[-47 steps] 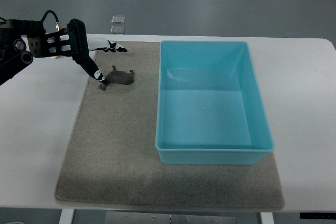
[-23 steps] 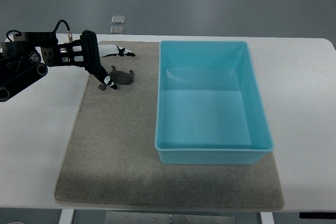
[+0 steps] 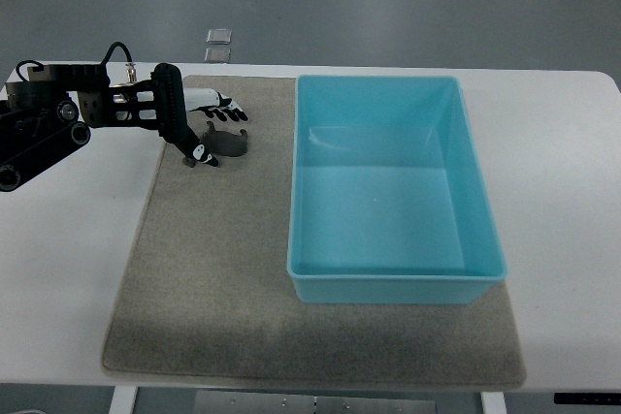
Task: Place brown hippo in blue box with left hand
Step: 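Close the left hand fingers around the brown hippo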
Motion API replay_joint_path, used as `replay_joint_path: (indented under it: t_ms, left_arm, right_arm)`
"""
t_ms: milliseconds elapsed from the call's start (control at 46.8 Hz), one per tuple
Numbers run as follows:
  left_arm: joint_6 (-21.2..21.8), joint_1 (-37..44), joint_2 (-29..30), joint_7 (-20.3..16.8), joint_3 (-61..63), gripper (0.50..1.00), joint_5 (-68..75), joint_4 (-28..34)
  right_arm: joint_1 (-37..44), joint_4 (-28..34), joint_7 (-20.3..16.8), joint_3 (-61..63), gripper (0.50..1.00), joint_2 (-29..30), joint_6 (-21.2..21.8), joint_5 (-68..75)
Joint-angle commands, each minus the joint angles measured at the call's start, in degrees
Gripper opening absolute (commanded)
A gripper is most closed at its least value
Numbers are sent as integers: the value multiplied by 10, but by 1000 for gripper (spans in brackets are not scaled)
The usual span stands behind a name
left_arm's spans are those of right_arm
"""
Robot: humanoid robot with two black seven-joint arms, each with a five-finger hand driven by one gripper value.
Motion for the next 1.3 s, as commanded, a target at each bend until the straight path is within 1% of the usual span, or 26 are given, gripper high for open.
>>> replay_joint_path:
  t_ms: [0, 85, 171, 214, 278, 321, 556, 598, 662, 748, 791, 812, 919, 940, 983, 1132, 1175, 1282]
  left_arm:
    - [9, 0, 0, 0, 1, 786, 0, 0]
    - [18, 0, 0, 0, 2, 786, 0, 0]
    - [19, 0, 0, 0, 5, 774, 0, 1]
    - [19, 0, 0, 0, 7, 746, 0, 1]
    - [19, 0, 0, 0, 10, 731, 0, 0]
    - [19, 0, 0, 0, 15, 705, 0, -1]
    - [19, -3, 0, 0, 24, 703, 0, -1]
    - [20, -4, 0, 0, 24, 694, 0, -1]
    - [20, -4, 0, 0, 24, 617, 1, -1]
    - [20, -4, 0, 0, 24, 585, 1, -1]
    - [20, -4, 0, 0, 24, 551, 1, -1]
    - [20, -4, 0, 0, 24, 542, 0, -1]
    - [20, -6, 0, 0, 24, 531, 0, -1]
    - [20, -6, 0, 0, 24, 519, 0, -1]
    - [20, -6, 0, 0, 24, 514, 0, -1]
    - [32, -7, 0, 0, 24, 512, 0, -1]
    - [33, -7, 1, 0, 24, 500, 0, -1]
    - [34, -9, 1, 0, 24, 500, 0, -1]
  right_arm:
    - [0, 0, 0, 0, 936, 0, 0, 0]
    - [0, 0, 0, 0, 936, 0, 0, 0]
    - [0, 0, 0, 0, 936, 0, 0, 0]
    - [0, 0, 0, 0, 936, 0, 0, 0]
    - [0, 0, 0, 0, 936, 0, 0, 0]
    - [0, 0, 0, 0, 936, 0, 0, 0]
    - [0, 0, 0, 0, 936, 0, 0, 0]
    - [0, 0, 0, 0, 936, 0, 0, 0]
    - [0, 0, 0, 0, 936, 0, 0, 0]
    - [0, -1, 0, 0, 936, 0, 0, 0]
    - [0, 0, 0, 0, 936, 0, 0, 0]
    - [0, 0, 0, 0, 936, 0, 0, 0]
    - [0, 0, 0, 0, 936, 0, 0, 0]
    - [0, 0, 0, 0, 936, 0, 0, 0]
    - [0, 0, 0, 0, 936, 0, 0, 0]
    - [0, 0, 0, 0, 936, 0, 0, 0]
    - [0, 0, 0, 0, 936, 0, 0, 0]
    - [0, 0, 0, 0, 936, 0, 0, 0]
